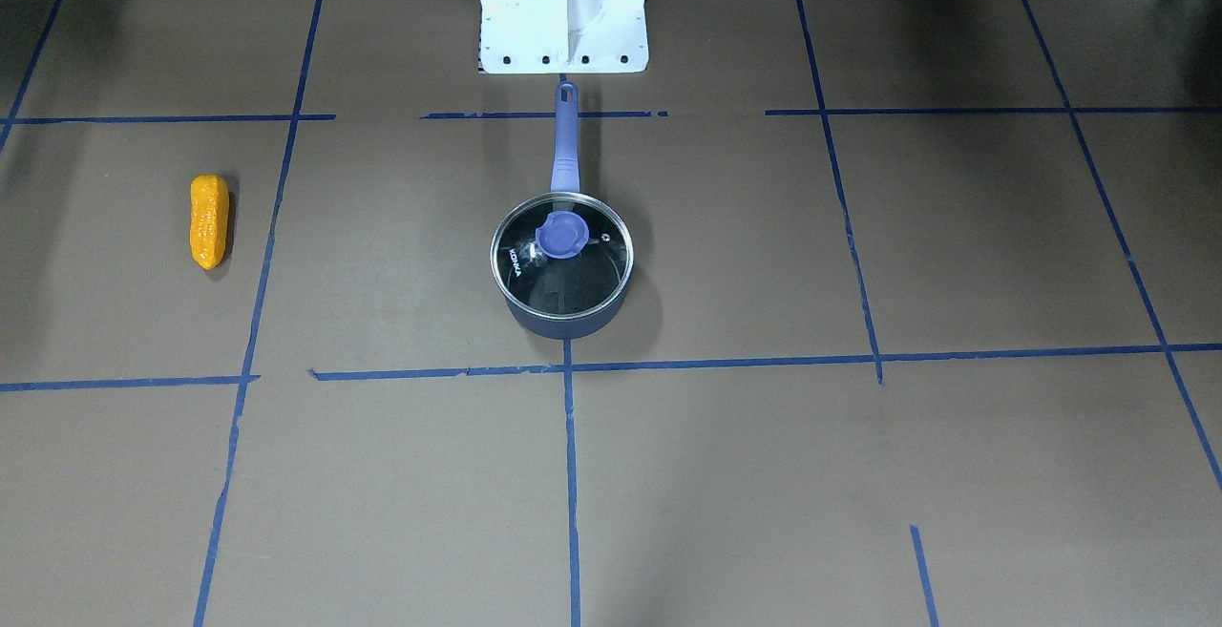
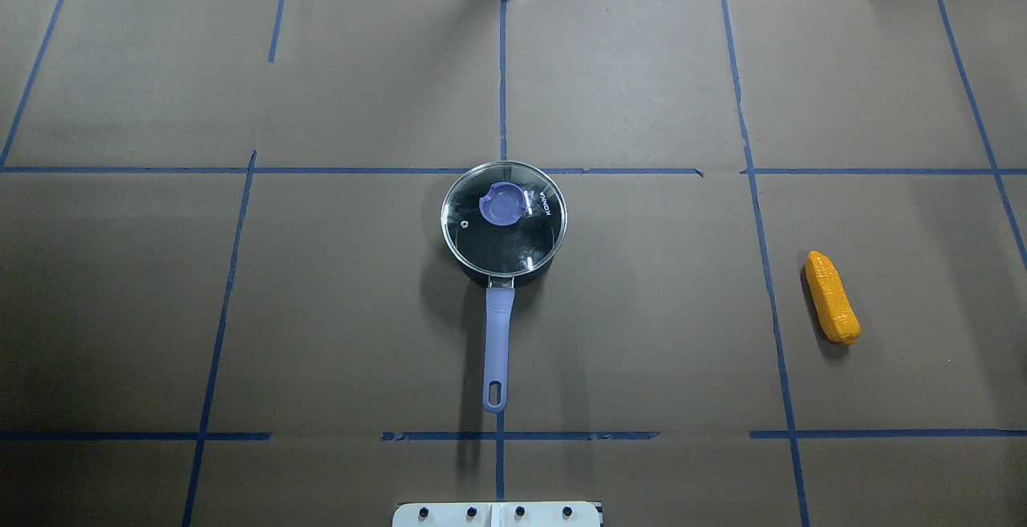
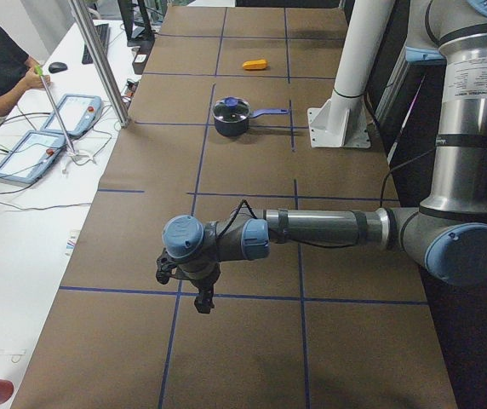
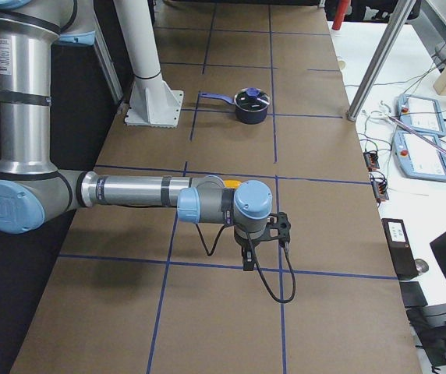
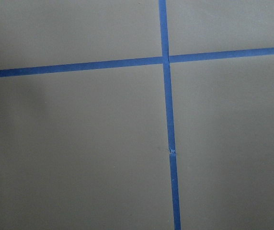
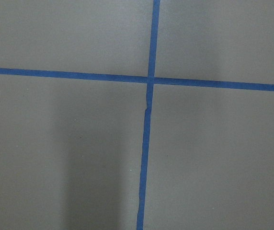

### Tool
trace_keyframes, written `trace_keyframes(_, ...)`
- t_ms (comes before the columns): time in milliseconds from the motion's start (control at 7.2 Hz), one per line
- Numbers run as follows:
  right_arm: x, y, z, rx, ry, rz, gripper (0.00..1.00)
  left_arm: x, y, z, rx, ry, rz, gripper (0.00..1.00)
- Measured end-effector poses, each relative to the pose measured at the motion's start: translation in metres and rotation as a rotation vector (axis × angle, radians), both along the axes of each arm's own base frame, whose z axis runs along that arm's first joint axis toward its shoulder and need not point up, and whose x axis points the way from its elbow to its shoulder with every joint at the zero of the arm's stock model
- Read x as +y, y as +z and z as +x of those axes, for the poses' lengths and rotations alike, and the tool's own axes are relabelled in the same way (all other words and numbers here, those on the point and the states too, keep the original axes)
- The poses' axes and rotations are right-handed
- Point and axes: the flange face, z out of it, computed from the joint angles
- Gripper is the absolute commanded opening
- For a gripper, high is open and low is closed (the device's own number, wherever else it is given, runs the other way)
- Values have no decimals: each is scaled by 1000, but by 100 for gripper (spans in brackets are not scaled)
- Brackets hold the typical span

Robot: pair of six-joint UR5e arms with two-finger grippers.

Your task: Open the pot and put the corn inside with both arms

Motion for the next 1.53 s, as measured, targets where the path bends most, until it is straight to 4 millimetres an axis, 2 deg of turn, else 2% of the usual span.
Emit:
trace_keyframes(1111, 0, 2, 0, 3, -1, -3, 100, -2, -7, 0, 7, -5, 10, 100)
trace_keyframes(1250, 0, 1, 0, 3, -1, -2, 100, -6, -20, 2, 6, -5, 32, 100)
trace_keyframes(1389, 0, 1, -1, 3, -1, 0, 100, -11, -46, 7, 4, 2, 81, 100)
trace_keyframes(1528, 0, 1, 0, 4, -1, 0, 100, -14, -78, 21, 5, 15, 124, 100)
